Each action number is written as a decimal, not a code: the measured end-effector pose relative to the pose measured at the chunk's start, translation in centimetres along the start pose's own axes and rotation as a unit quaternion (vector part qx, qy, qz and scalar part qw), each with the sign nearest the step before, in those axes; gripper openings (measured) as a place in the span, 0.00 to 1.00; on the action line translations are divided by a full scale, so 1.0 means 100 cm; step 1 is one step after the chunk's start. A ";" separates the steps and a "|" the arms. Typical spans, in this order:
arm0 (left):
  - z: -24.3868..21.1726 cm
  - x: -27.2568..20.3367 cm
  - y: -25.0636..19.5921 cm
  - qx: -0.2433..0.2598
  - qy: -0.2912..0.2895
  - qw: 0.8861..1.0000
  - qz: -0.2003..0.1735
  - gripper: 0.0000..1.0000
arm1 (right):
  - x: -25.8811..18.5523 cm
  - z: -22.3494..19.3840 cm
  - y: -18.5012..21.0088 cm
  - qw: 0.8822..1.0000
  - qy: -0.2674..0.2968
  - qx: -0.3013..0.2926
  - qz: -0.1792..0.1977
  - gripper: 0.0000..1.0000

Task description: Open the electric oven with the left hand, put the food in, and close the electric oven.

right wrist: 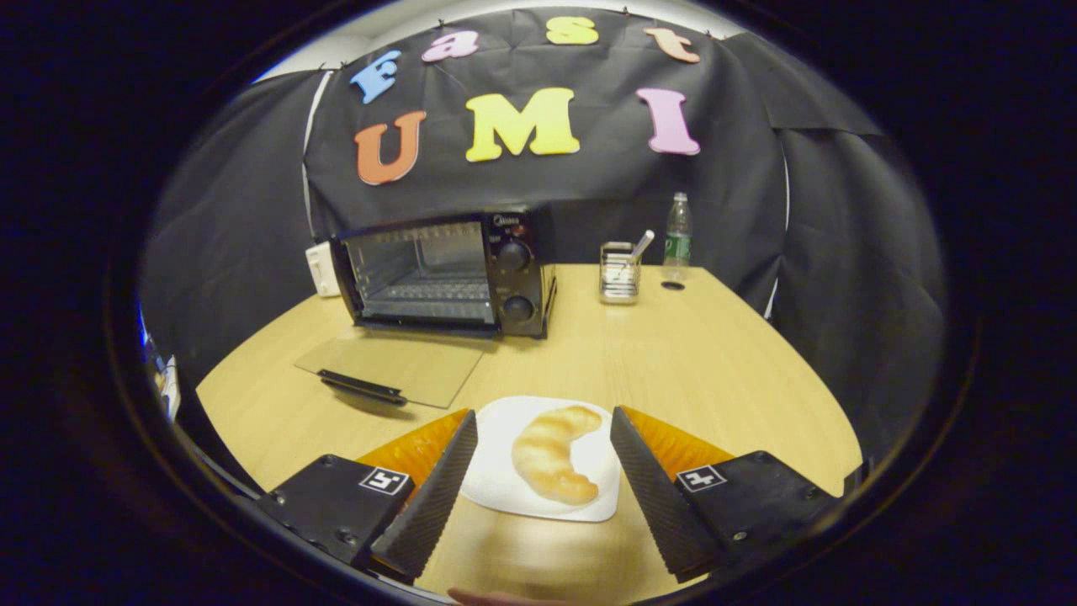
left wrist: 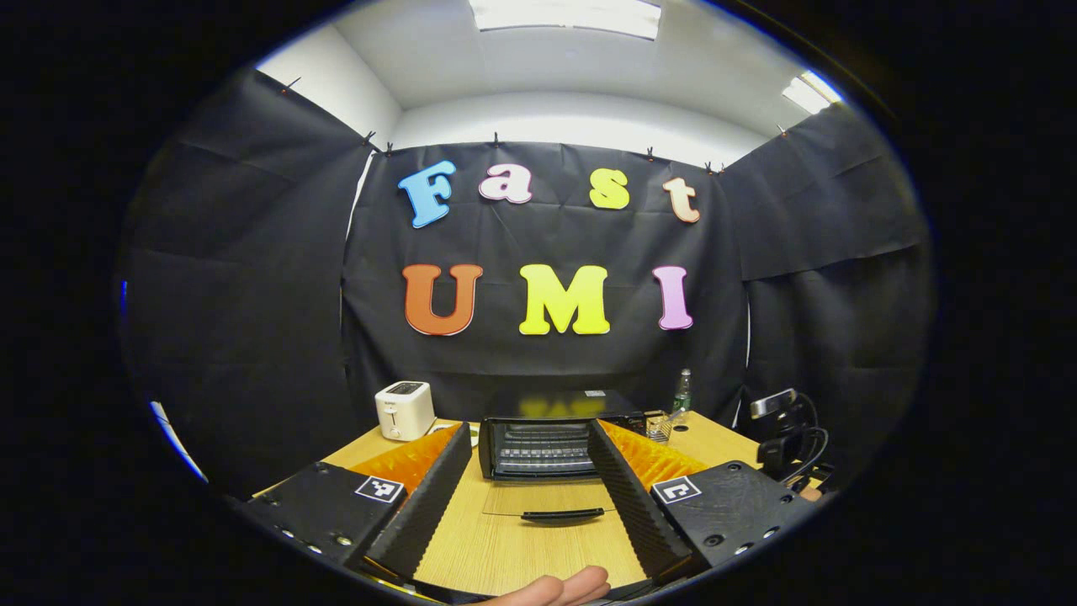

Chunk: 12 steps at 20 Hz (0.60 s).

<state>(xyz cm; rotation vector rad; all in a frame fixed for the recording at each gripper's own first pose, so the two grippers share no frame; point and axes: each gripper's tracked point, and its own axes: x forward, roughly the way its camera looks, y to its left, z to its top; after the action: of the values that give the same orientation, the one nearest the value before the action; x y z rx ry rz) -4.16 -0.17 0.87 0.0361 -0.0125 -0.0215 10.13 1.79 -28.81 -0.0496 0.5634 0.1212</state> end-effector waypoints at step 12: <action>-0.028 0.002 -0.004 0.009 0.035 0.999 -0.015 0.92 | 0.040 -0.032 -0.006 0.997 0.076 -0.010 -0.007 0.63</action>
<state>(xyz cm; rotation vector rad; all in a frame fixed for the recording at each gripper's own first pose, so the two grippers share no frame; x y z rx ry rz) -3.88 -0.43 -1.94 0.0549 0.0571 -0.0503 11.86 1.31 -33.62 -0.0824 0.7135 0.1091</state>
